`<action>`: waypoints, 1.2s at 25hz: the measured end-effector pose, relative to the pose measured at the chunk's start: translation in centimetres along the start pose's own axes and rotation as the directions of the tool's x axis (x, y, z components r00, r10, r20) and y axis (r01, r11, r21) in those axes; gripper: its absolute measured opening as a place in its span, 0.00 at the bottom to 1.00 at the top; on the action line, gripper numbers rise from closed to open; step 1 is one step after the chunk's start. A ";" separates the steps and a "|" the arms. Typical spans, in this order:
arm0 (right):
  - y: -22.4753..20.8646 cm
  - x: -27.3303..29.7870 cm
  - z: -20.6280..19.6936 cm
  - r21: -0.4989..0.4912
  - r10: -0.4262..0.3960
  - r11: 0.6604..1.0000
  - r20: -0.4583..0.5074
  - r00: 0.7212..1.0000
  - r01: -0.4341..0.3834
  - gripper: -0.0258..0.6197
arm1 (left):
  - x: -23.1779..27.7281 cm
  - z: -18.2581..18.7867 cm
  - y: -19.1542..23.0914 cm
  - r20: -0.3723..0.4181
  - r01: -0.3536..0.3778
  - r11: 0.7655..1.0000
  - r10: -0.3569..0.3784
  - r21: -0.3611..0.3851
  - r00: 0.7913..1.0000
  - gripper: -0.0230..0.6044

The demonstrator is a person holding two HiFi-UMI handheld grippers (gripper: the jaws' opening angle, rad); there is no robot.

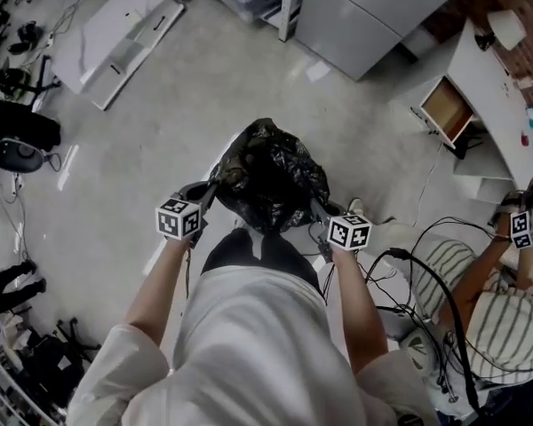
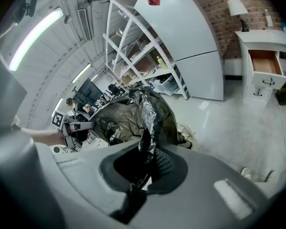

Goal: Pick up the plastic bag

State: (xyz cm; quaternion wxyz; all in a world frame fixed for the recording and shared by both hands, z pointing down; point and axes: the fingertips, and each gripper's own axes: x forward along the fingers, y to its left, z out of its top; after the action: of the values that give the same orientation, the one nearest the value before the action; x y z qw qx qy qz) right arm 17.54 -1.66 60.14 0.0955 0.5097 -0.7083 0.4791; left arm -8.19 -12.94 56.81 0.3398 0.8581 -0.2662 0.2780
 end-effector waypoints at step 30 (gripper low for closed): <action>9.5 -11.5 3.7 -0.027 -0.001 1.000 0.223 0.975 0.007 0.04 | -14.4 3.1 -6.7 0.124 -0.045 0.987 0.025 0.157 0.992 0.04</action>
State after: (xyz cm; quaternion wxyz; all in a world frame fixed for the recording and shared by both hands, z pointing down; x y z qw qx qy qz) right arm 16.36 2.94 45.53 0.0232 0.5602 -0.7200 0.4089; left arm -13.06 -7.17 42.53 0.2481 0.8931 -0.2783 0.2516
